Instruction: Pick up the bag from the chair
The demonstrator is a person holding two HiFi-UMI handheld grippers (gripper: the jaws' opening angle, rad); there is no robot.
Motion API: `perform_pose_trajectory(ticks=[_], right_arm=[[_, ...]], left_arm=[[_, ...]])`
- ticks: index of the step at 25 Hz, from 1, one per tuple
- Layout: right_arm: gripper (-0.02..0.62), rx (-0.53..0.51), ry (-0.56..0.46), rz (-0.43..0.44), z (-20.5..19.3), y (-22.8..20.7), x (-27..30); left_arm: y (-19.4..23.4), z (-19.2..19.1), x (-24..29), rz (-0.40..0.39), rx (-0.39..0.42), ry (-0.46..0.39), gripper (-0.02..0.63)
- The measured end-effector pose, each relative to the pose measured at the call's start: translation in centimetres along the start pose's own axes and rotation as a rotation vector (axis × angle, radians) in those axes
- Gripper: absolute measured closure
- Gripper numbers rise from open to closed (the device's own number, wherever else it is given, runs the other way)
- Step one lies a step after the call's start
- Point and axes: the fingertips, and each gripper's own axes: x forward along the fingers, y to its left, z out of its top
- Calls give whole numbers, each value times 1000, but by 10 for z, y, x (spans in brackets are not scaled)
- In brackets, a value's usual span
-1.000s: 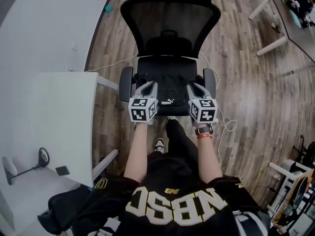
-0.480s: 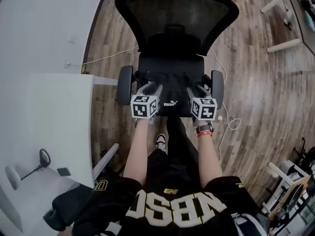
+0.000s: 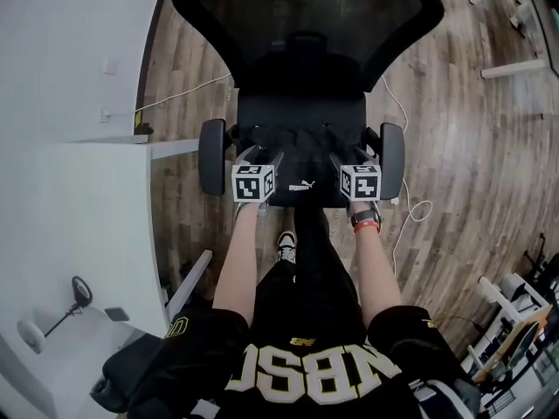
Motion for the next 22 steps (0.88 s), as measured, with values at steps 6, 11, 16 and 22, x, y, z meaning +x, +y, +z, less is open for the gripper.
perform_pose_trajectory(ticks=[6,11,16,22], right_arm=[[264,11,54,-33,-14,-28,42],[264,53,94,-53,-42,-48,73],[264,98,151,-68,-54,-58,87],[427,158,198,-89,-75,-62,106]], left_arm=[[31,-28,44,26,-44,75,242],[60,-62,70,74,-92,152,239],[79,-88,96,104,-109,218,241],[99,-98,105,195,-48,277,466]])
